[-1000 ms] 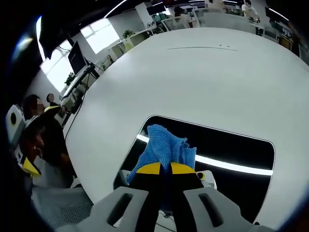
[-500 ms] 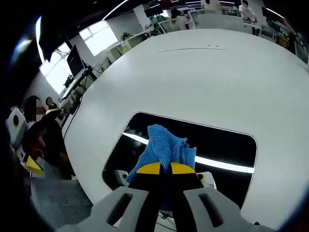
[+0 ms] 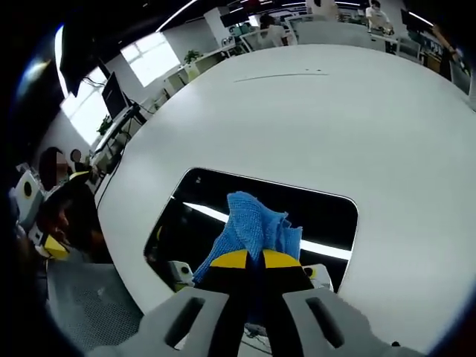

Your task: Wipe the mirror surface with the cleaning cloth until all visible marks leave the cleaned area.

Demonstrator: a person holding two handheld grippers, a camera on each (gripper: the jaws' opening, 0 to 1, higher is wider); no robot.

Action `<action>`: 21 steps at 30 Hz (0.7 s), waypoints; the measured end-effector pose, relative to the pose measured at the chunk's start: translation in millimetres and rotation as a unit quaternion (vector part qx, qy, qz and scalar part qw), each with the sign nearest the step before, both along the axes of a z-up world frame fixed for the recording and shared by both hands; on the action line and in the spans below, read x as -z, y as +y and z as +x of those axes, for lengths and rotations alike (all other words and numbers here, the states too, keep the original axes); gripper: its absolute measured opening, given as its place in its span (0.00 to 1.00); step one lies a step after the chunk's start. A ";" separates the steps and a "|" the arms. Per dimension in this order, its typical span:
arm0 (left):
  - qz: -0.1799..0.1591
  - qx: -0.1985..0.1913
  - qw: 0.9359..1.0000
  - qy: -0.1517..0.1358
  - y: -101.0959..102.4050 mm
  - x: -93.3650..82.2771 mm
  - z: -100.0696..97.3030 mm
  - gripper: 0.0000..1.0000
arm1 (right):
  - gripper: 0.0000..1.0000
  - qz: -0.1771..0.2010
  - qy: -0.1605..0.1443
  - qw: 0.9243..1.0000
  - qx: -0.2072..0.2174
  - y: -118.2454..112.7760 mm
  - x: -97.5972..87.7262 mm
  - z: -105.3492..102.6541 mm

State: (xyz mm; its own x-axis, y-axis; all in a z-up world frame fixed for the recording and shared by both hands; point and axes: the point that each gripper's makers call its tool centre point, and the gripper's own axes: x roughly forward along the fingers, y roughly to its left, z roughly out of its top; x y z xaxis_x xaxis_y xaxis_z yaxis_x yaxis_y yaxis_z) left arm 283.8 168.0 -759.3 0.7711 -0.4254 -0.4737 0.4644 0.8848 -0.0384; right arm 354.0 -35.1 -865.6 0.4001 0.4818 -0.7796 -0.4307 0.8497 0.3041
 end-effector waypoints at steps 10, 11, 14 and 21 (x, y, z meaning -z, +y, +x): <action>0.009 -0.020 1.000 -0.003 0.4 0.0 -4.4 0.97 | 0.00 0.005 0.004 1.000 0.003 -16.6 -0.4 1.2; 0.009 -0.021 1.000 -0.004 0.2 -1.2 -3.1 0.97 | 0.00 0.004 0.004 1.000 0.003 -17.7 -0.2 1.3; 0.009 -0.026 1.000 -0.007 0.6 -3.0 0.8 0.97 | 0.00 -0.003 0.005 1.000 0.003 -24.5 0.0 1.2; 0.009 -0.023 1.000 -0.012 -1.8 -5.6 4.0 0.97 | 0.00 -0.010 0.004 1.000 0.012 -35.4 -0.7 1.1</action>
